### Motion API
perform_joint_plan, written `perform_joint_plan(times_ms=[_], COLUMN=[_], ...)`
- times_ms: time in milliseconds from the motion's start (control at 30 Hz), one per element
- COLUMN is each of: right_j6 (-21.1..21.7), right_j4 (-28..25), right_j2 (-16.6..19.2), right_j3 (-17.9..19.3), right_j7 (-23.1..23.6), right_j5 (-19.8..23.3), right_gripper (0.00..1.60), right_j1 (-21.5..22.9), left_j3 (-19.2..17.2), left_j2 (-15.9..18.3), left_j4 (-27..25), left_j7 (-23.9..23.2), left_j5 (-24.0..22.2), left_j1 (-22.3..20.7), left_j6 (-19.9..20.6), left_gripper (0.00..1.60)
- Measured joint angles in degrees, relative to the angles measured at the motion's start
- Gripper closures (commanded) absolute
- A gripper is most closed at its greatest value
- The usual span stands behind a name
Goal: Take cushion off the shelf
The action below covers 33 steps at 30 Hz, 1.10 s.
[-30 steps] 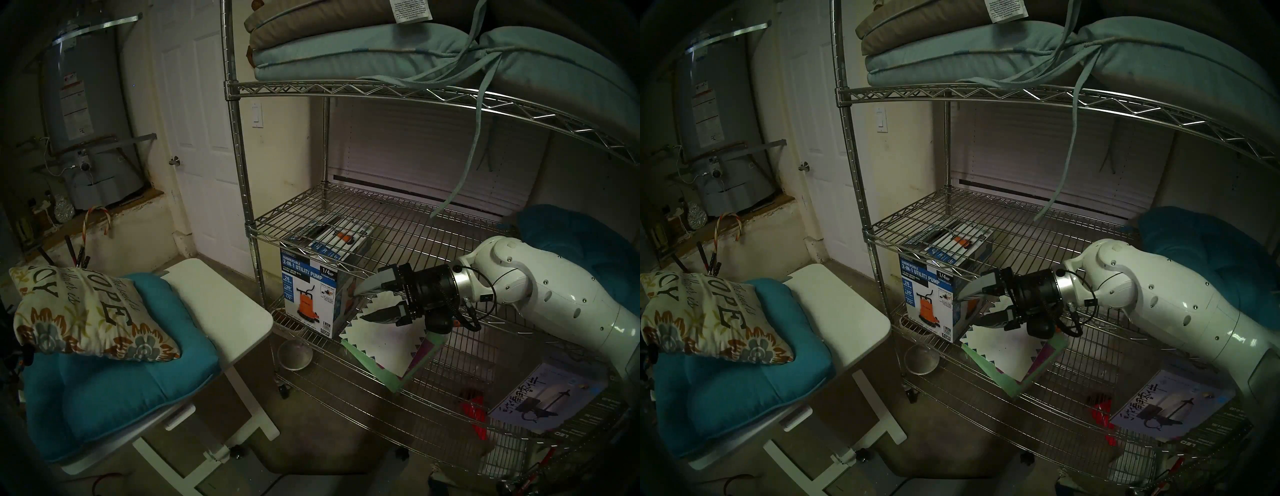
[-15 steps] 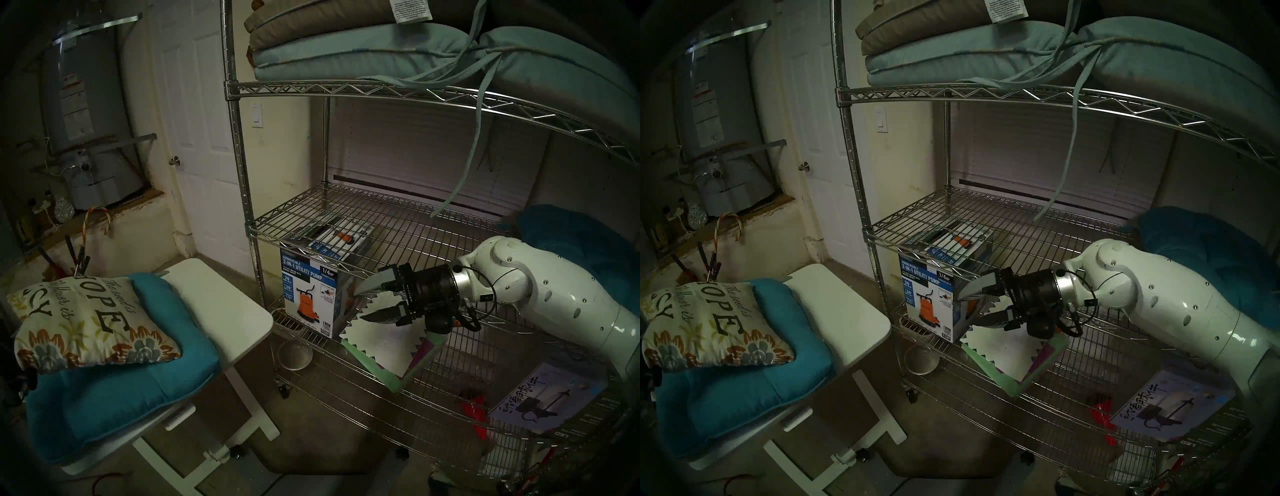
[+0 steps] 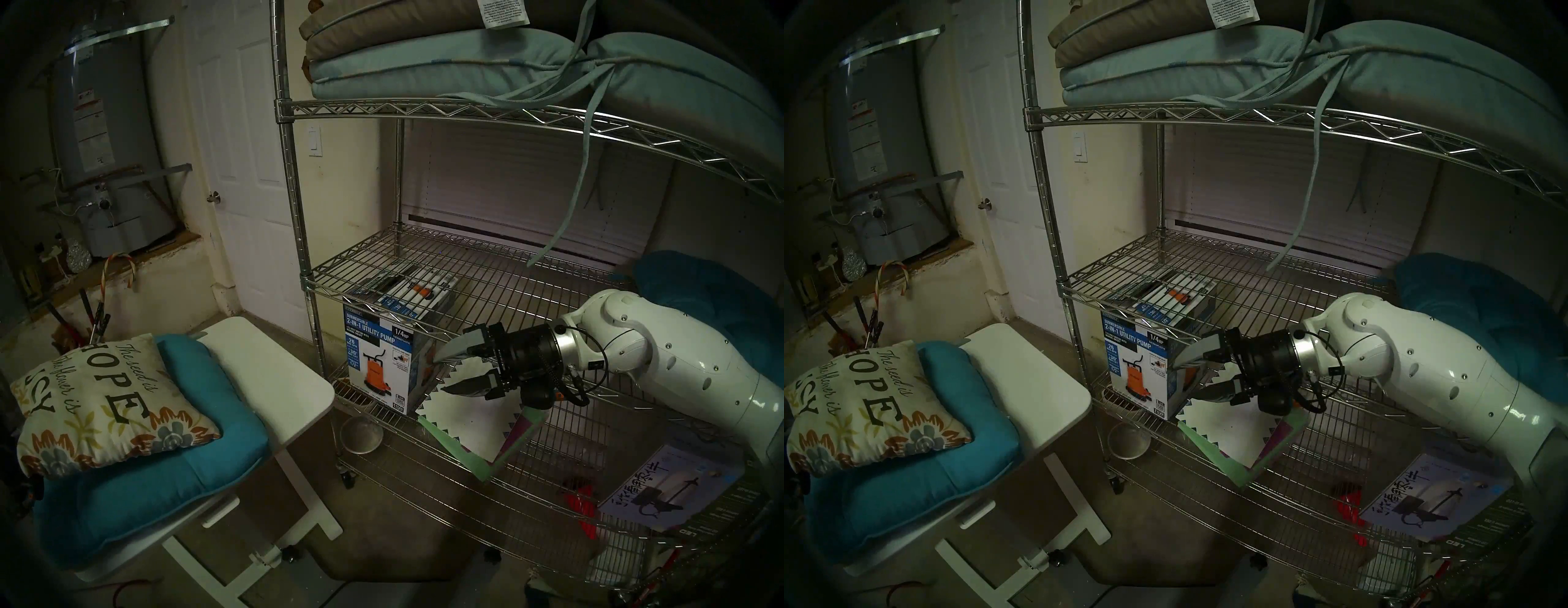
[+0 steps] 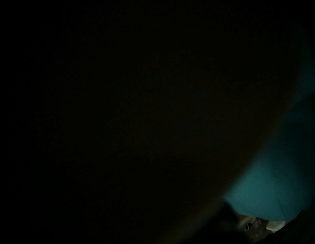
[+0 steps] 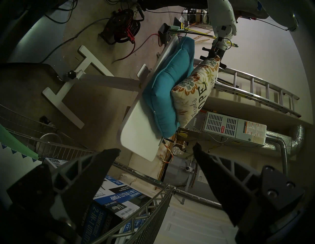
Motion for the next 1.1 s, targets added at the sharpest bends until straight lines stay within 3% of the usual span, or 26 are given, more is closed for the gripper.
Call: perform_joint_plan(times_ms=[433,1100], right_j6=[0.0,0.0], right_j4=[0.0,0.0], right_j2=[0.0,0.0], right_j3=[0.0,0.0], right_j7=[0.0,0.0], right_j5=[0.0,0.0], right_gripper=[0.00,0.00], right_j1=[0.0,0.0], left_j3=[0.1,0.0], left_j2=[-0.1,-3.4], left_j4=[1.4,0.9], left_j7=[6.0,14.4], left_j5=[3.4,4.5], left_j1=[3.8,11.3], left_j6=[-0.2,-0.2], left_gripper=[1.60,1.60])
